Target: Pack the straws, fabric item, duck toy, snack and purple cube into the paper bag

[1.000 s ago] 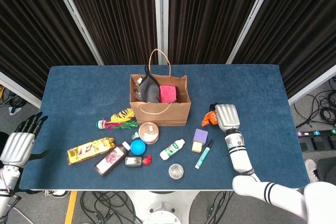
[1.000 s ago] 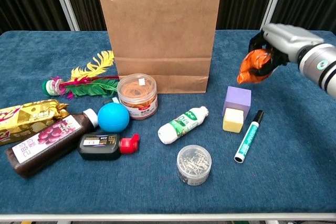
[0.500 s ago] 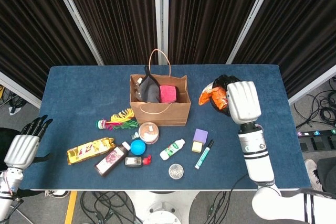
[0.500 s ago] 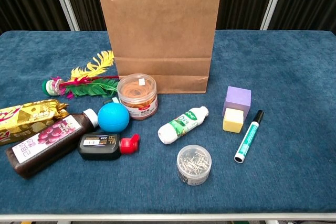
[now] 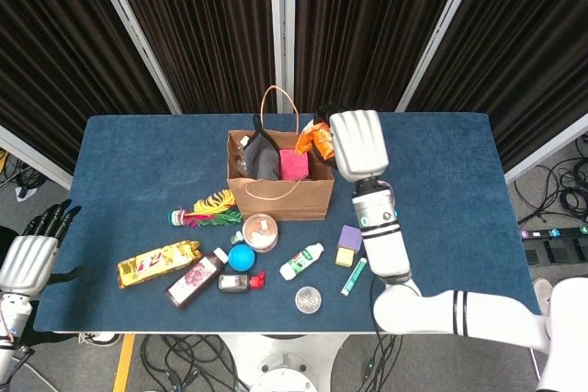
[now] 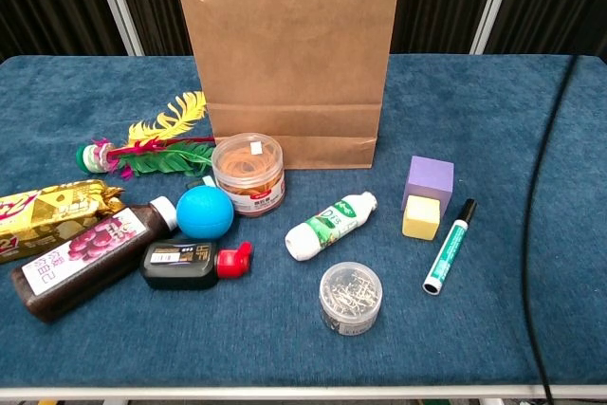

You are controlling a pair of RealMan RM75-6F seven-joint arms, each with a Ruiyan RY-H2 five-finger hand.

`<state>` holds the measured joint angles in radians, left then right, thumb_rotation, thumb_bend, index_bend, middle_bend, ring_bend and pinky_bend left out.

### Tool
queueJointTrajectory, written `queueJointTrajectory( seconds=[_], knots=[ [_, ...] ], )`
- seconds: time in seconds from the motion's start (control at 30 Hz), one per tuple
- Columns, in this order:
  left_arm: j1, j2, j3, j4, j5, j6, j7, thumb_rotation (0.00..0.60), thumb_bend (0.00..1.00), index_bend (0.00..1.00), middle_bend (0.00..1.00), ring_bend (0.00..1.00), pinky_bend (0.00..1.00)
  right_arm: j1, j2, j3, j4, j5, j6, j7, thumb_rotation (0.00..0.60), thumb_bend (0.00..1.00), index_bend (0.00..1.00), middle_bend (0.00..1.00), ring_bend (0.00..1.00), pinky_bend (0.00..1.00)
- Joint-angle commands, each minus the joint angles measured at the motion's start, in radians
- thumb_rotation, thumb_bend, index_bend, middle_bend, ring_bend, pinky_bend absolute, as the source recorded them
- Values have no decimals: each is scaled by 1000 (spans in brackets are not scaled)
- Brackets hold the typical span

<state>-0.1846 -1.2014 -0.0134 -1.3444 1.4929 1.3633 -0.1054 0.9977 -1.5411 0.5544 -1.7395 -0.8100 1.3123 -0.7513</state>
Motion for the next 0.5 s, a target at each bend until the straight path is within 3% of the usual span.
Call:
queueJointTrajectory(
  seconds=[0.03, 0.13, 0.2, 0.37, 0.5],
  knots=[
    [1, 0, -2, 7, -7, -3, -5, 600, 64, 84, 34, 0, 166, 52, -58, -3, 68, 74, -66, 26, 600, 145, 706, 533, 480, 700],
    [1, -4, -3, 18, -17, -16, -13, 600, 64, 85, 34, 0, 166, 54, -48, 5, 63, 109, -131, 86, 600, 7, 619, 470, 402, 629],
    [1, -8, -3, 25, -17, -17, -18, 600, 64, 84, 34, 0, 166, 53, -32, 11, 56, 118, -171, 128, 600, 0, 558, 421, 331, 568],
    [0, -13, -3, 34, -13, -16, -22, 600, 64, 84, 34, 0, 166, 49, -5, 6, 53, 57, -199, 210, 600, 0, 296, 166, 26, 223],
    [1, -12, -5, 32, -12, -12, -21, 600, 64, 85, 34, 0, 166, 38, 0, 8, 45, -3, -184, 285, 600, 0, 220, 80, 0, 138]
  ],
)
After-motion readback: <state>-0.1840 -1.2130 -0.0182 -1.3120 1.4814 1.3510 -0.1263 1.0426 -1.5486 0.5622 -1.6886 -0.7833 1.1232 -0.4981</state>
